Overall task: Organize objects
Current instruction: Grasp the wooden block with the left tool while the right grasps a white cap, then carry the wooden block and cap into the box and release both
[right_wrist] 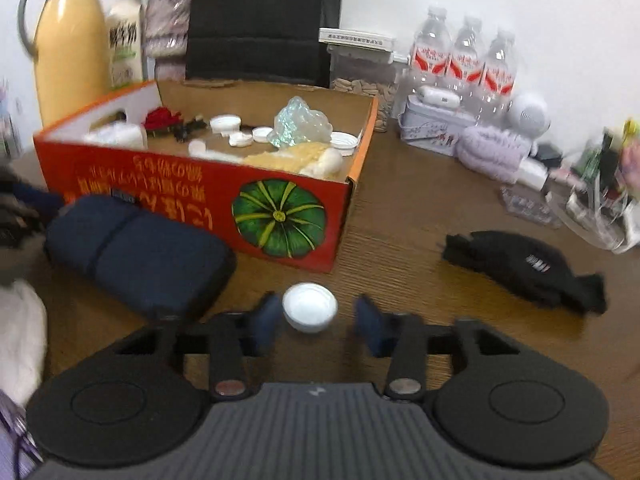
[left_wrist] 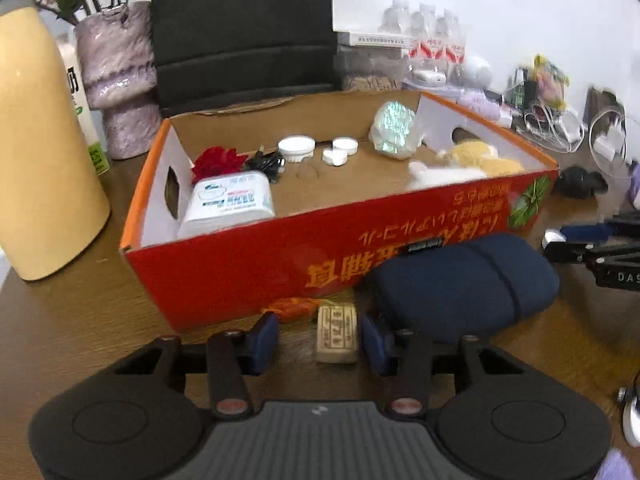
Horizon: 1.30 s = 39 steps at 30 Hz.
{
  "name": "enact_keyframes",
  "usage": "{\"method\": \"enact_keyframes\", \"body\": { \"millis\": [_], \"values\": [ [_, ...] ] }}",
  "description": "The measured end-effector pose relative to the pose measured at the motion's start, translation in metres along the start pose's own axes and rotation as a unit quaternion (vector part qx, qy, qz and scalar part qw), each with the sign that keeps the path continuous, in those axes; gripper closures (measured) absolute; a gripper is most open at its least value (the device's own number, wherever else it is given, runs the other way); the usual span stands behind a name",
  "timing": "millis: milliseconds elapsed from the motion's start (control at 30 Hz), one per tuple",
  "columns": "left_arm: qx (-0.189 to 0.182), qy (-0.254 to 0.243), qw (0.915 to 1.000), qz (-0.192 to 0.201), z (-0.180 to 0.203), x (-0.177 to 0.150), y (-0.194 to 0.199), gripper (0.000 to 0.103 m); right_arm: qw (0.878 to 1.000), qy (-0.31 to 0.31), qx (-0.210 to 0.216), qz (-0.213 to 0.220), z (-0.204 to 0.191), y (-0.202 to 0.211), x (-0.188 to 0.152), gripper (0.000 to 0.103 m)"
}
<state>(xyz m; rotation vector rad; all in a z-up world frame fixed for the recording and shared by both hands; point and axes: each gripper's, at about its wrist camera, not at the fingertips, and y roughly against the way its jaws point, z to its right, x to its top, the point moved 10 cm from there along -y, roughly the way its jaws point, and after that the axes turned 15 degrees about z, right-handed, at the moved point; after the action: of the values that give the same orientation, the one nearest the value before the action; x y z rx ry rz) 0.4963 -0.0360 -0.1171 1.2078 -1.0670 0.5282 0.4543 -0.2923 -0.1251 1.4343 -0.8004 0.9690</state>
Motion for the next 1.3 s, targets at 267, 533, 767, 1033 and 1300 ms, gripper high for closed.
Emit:
{"method": "enact_keyframes", "body": {
  "millis": [267,533,767,1033,1300],
  "values": [
    [0.035,-0.018,0.9991,0.017,0.014,0.014,0.048,0.084,0.998,0.001,-0.018,0.059,-0.003,0.051,0.020,0.074],
    [0.034,0.034,0.9933,0.105,0.041,0.014,0.204,0.084,0.991,-0.002,0.034,0.130,-0.057,0.189,0.028,0.074],
    [0.013,0.067,0.9899,0.124,0.079,-0.011,0.288,0.084,0.985,-0.031,0.097,0.138,-0.111,0.267,0.001,0.074],
    [0.027,0.074,0.9873,0.138,0.074,-0.014,0.312,0.084,0.986,-0.035,0.082,0.144,-0.109,0.296,-0.007,0.074],
    [-0.036,0.118,0.9827,0.139,0.041,0.043,0.275,0.084,0.977,-0.052,0.100,0.182,-0.071,0.275,0.070,0.074]
  ]
}}
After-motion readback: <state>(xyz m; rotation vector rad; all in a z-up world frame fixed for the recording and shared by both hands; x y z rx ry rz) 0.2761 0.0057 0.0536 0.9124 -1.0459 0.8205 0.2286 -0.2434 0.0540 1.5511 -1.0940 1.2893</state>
